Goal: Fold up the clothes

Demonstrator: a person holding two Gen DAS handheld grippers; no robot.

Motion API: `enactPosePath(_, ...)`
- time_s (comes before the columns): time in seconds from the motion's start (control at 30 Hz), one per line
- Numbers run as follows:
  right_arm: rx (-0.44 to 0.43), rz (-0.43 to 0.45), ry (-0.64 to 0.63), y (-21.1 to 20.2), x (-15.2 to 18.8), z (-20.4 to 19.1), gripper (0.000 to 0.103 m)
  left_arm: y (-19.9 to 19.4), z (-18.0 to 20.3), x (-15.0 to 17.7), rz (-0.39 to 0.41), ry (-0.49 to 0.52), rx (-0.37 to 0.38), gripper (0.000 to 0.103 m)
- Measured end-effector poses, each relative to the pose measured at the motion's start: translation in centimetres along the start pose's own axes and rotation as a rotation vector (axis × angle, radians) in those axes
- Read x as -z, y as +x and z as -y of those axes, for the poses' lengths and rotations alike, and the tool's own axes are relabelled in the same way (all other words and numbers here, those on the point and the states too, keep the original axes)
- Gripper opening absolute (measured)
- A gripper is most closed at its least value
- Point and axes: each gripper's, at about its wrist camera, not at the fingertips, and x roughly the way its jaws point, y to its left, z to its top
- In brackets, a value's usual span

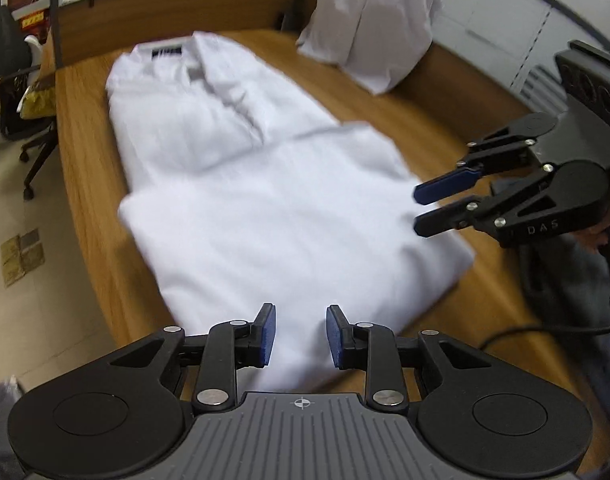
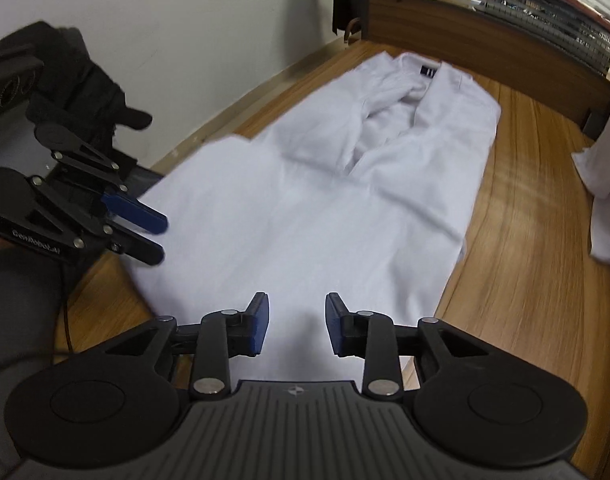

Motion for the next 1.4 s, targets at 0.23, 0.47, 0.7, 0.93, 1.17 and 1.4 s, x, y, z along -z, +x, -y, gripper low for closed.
enactPosePath(0.23, 0.102, -0.056, 0.024, 2.9, 4.9, 0.1, 0.035, 2.1, -1.2, 1.4, -0.067, 0.025, -0.085, 0.030)
enactPosePath(0.47, 0.140, 0.046, -0.049, 0.5, 1.1, 0.4, 0.038, 0.1, 0.0, 0.6, 0.005, 0.019, -0.064, 0.038)
enactPosePath(0.7, 0.177, 0.091, -0.057, 4.6, -2.7, 3.7, 0.046, 0.7, 1.8, 1.1, -0.022, 0.100, -0.082, 0.041)
enactPosePath(0.93, 0.183, 0.025, 0.004, 6.2, -1.9, 6.1, 0.046, 0.0, 1.4, 1.8, -0.024, 0.111, -0.082, 0.045)
enactPosePath(1.17, 0.114, 0.062, -0.109, 1.2, -0.3, 2.4, 0.050, -1.6, 2.1, 2.4, 0.003, 0.137, -0.085, 0.063)
enactPosePath(1.4, -0.037, 0.061, -0.273, 0.1, 1.6, -3.0, 0.059, -2.3, 3.3, 3.2, 0.014, 0.213, -0.077, 0.078)
